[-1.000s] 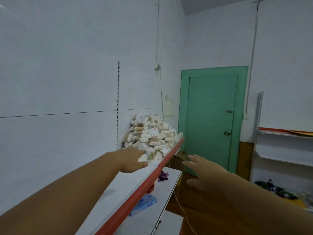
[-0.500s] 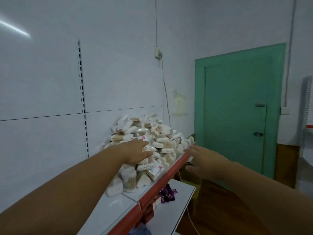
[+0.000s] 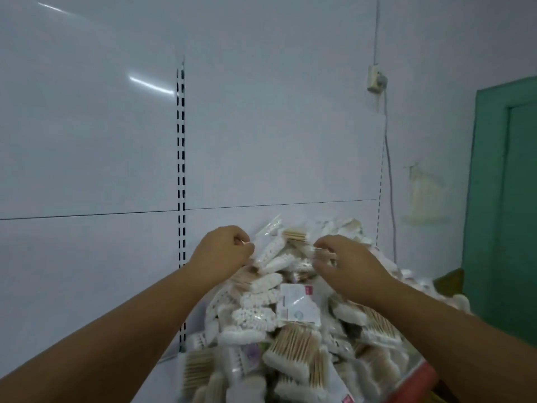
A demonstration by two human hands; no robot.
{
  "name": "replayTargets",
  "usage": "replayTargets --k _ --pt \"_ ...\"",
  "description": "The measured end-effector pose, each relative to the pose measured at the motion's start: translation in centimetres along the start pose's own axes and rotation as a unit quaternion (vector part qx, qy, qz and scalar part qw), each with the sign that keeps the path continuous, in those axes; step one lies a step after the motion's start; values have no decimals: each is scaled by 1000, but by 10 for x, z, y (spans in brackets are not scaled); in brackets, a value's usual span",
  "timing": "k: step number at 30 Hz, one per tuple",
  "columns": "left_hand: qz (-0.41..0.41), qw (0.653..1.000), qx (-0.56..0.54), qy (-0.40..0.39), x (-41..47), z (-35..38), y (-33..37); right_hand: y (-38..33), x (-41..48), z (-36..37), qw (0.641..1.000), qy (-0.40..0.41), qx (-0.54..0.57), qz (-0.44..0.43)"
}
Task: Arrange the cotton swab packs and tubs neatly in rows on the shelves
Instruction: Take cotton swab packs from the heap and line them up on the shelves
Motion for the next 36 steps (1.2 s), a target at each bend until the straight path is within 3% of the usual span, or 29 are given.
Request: replayTargets --k 4,7,10,12,15,17,21,23,26,28,30,32,36 --pt "-105 983 -36 -149 35 16 -15 -4 51 7 997 38 14 -62" --pt "-113 976 -42 -183 43 19 -16 6 86 9 998 22 -21 -51" --pt "-131 979 -44 -147 41 17 -15 20 108 19 996 -71 -57 -11" --pt "-138 981 -69 -121 36 16 -10 26 117 19 995 -69 -67 -25" --pt "-115 985 -122 -29 32 10 0 39 130 11 998 -49 12 -42" --pt "-106 970 -215 50 33 3 3 49 137 6 992 -46 112 -41" --pt "-124 925 -335 128 34 -5 6 65 148 0 944 -21 329 -13" --pt "-136 902 -382 147 34 -6 2 69 151 1 891 -20 454 12" --pt "-158 887 -418 115 35 -4 0 66 153 0 791 -104 603 11" --pt "-168 887 -422 83 35 0 6 57 150 -5 774 -170 609 -37" --pt "-171 881 -438 58 39 2 16 39 149 -14 803 -190 555 -105" --pt "-169 877 -449 25 45 2 26 17 153 -20 847 -157 485 -151" --pt "-133 897 -418 -59 48 7 34 -20 165 -4 893 -68 398 -198"
Point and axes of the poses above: each hand's wrist, its own x-axis towards the middle knuckle, its own z-axis out of the palm, y = z × x, the point moved 2 cm from there along x, towards the middle knuckle, and after that the axes turned 4 degrees about -y, right-handed, at the moved point
